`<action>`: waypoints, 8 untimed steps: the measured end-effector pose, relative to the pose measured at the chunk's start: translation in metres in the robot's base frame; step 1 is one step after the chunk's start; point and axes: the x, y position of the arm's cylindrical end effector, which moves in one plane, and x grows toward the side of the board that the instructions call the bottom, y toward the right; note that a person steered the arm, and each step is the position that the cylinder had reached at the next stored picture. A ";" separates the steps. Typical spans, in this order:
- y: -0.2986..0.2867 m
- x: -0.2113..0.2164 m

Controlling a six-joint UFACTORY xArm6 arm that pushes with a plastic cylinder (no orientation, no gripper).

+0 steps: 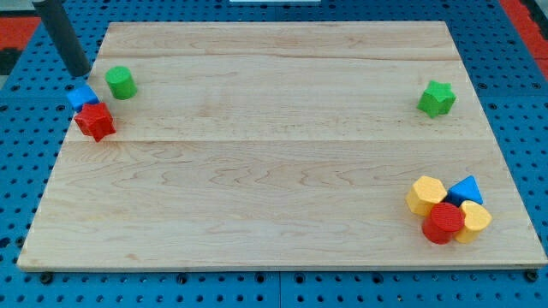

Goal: Move the green circle to the green star

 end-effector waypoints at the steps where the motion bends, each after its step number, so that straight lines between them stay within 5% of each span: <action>1: 0.043 0.012; 2: 0.103 0.023; 5: 0.082 0.044; 7: 0.240 0.066; 8: 0.243 0.068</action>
